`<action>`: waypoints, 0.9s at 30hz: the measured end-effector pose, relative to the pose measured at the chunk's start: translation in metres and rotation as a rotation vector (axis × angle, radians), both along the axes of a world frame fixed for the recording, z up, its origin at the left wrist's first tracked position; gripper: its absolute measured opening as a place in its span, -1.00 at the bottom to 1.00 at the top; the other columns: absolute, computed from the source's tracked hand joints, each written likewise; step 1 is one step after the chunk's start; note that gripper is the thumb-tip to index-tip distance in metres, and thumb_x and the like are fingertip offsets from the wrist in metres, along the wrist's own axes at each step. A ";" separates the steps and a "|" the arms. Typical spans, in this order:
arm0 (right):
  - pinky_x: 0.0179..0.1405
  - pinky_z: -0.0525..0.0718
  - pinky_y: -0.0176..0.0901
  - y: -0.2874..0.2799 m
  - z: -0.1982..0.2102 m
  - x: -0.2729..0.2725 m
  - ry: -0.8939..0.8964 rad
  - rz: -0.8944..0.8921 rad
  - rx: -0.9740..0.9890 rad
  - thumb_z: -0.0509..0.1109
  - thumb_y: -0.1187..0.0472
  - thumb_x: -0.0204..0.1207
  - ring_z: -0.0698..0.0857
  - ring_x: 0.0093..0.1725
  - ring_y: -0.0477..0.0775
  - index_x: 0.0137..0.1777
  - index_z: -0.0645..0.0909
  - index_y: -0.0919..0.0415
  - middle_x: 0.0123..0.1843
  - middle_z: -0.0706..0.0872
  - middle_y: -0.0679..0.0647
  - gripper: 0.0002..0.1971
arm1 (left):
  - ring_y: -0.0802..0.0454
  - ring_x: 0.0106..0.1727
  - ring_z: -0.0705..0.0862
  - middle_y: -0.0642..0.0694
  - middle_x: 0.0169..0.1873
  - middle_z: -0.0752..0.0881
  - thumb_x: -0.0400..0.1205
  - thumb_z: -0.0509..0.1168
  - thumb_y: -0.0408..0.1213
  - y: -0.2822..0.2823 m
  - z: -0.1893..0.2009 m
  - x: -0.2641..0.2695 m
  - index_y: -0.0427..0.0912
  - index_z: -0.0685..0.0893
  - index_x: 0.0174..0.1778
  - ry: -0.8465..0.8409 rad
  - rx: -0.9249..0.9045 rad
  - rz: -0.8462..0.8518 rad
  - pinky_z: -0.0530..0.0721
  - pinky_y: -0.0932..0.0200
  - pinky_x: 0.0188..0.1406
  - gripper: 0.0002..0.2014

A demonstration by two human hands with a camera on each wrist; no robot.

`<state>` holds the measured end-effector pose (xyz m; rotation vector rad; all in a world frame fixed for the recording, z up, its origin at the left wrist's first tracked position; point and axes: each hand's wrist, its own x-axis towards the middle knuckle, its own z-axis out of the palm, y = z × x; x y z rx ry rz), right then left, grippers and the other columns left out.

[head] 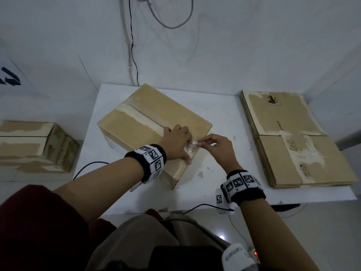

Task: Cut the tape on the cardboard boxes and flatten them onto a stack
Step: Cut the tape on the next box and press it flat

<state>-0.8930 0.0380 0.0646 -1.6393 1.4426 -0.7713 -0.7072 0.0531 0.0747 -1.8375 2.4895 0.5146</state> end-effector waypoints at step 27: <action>-0.24 0.48 -0.53 0.012 -0.013 0.007 0.001 -0.012 -0.023 0.60 0.19 0.44 0.68 -0.20 -0.23 -0.26 0.72 0.14 -0.24 0.79 -0.07 -0.88 | -0.02 0.24 0.37 0.07 0.07 0.53 0.23 0.56 0.21 0.001 -0.004 0.001 -0.01 0.66 0.10 0.104 -0.002 0.017 0.31 0.02 0.16 -0.41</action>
